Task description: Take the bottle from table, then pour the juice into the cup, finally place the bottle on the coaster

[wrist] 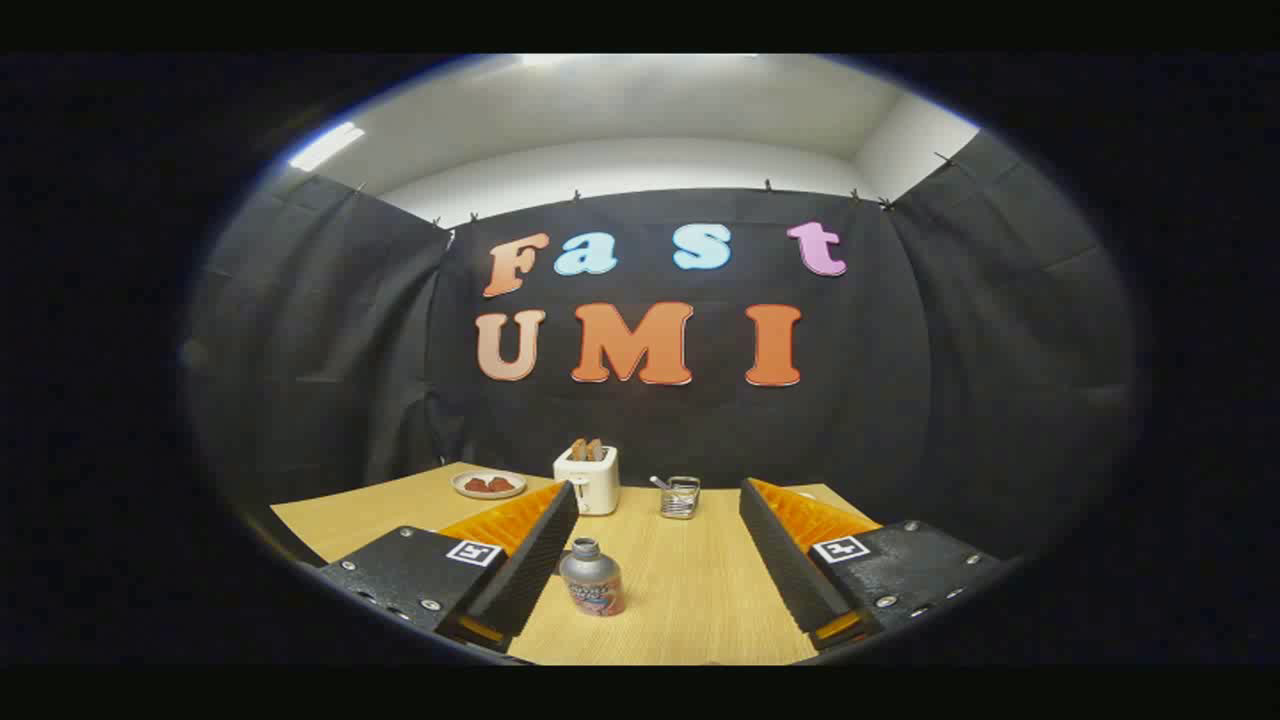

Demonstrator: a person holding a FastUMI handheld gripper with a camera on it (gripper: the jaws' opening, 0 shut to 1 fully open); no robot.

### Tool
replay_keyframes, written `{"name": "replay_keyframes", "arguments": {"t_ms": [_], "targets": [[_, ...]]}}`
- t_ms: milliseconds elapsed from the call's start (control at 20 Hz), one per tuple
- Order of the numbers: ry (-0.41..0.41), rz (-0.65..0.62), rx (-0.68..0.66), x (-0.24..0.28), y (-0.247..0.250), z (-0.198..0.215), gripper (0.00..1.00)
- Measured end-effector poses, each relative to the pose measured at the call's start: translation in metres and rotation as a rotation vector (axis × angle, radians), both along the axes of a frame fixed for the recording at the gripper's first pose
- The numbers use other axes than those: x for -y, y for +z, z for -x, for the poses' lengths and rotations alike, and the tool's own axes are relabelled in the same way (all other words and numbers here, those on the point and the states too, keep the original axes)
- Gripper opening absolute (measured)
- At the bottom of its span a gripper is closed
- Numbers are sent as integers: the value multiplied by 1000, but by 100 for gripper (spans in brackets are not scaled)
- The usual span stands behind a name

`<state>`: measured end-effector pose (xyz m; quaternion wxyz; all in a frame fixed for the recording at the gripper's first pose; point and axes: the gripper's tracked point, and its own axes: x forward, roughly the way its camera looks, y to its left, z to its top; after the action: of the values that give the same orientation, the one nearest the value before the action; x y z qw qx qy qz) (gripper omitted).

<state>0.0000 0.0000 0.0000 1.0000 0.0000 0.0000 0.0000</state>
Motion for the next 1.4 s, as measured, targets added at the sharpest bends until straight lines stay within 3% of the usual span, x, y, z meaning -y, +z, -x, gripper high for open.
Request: {"name": "replay_keyframes", "arguments": {"t_ms": [650, 1000, 1400], "targets": [[-10, 0, 60, -9, 26, 5, 97], [2, 33, 48, -19, -3, -7, 97], [81, 19, -9, -46, -58, -17, 97]]}}
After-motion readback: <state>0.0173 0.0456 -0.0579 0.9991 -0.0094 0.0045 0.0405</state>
